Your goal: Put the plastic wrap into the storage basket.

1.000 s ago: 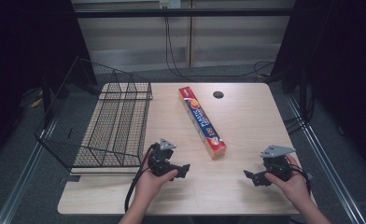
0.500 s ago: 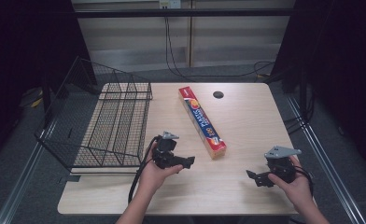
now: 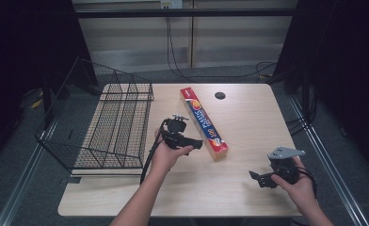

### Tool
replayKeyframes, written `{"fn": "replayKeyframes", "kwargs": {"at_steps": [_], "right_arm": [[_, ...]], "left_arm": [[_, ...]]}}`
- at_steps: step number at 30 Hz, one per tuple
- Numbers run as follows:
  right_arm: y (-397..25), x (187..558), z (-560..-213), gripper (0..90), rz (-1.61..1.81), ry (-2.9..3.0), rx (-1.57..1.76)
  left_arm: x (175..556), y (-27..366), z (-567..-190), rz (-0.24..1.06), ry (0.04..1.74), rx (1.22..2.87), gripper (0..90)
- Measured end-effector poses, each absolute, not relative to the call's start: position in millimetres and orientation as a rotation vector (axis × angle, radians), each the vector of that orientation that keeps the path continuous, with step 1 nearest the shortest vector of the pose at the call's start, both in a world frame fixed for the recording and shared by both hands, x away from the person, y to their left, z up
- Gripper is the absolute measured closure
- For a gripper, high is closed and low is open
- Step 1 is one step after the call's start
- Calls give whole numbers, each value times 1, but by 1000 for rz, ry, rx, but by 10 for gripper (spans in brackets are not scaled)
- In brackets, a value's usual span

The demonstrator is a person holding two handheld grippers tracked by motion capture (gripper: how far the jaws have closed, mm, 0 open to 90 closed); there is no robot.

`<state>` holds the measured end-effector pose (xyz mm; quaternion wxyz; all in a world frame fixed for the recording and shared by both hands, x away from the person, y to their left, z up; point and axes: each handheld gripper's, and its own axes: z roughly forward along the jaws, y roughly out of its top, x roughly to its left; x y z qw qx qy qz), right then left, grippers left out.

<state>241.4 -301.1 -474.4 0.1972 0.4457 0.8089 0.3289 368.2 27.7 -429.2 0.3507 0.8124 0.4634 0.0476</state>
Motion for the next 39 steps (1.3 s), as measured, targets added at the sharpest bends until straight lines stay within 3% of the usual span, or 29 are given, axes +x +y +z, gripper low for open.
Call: {"fn": "replayKeyframes", "kwargs": {"at_steps": [21, 39], "right_arm": [[-303, 242, -473, 32, 939, 2253, 1243], [-304, 242, -471, 36, 948, 2245, 1236]], "left_arm": [[408, -16, -433, 151, 1336, 2048, 36], [418, -55, -448, 185, 1405, 2112, 30]]}}
